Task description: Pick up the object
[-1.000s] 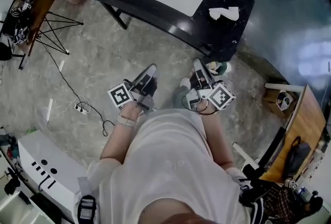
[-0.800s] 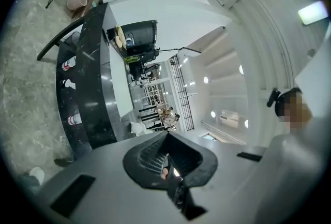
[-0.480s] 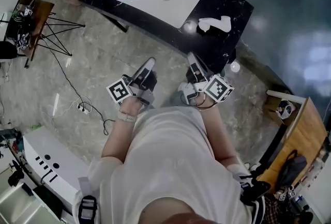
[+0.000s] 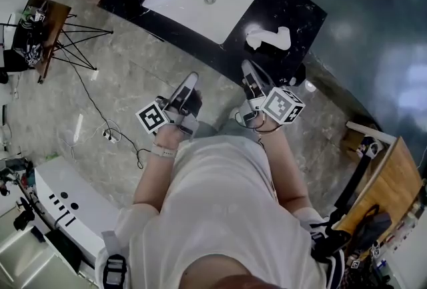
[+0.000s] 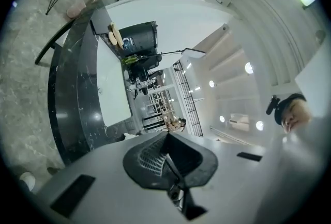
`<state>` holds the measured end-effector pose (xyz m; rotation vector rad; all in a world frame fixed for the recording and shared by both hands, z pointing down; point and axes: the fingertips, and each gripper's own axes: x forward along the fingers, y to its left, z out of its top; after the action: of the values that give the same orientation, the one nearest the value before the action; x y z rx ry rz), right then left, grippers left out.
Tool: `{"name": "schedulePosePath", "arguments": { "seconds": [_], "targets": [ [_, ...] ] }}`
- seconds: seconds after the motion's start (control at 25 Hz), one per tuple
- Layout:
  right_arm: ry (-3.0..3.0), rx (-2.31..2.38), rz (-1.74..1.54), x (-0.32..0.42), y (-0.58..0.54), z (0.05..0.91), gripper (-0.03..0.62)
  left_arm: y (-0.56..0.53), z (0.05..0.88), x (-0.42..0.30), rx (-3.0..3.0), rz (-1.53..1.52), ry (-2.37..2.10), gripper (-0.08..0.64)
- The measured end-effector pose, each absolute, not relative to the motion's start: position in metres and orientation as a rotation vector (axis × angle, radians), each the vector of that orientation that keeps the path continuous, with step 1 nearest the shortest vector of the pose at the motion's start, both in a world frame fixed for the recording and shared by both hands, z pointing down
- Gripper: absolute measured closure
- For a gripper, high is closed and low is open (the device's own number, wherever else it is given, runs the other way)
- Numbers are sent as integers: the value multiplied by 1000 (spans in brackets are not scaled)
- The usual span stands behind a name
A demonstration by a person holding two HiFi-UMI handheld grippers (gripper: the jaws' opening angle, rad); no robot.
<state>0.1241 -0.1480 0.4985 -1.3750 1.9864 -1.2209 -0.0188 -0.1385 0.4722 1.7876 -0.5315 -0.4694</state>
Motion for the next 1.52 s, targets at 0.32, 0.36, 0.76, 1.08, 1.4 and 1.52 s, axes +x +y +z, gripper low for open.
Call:
{"name": "schedulePosePath", "arguments": {
  "seconds": [0.32, 0.36, 0.76, 1.08, 1.4, 1.52],
  "targets": [
    [2058, -1596, -1136, 157, -167, 515, 569, -141, 486, -32, 1731, -484, -576, 554],
    [2058, -1625, -1124, 161, -168, 517, 569, -142, 485, -35, 1731, -488, -580, 554],
    [2013, -2001, -950, 217, -180, 525, 568, -134, 489, -70, 1695, -503, -631, 554],
    [1992, -2407, -677, 284, -215, 516, 525, -137, 488, -100, 1695, -528, -678, 554],
    [2053, -2513, -740, 296, -252, 544, 360, -139, 488, -128, 1674, -576, -746, 554],
    [2102, -2541, -816, 299, -264, 564, 333, -138, 489, -135, 1667, -587, -774, 554]
  ]
}}
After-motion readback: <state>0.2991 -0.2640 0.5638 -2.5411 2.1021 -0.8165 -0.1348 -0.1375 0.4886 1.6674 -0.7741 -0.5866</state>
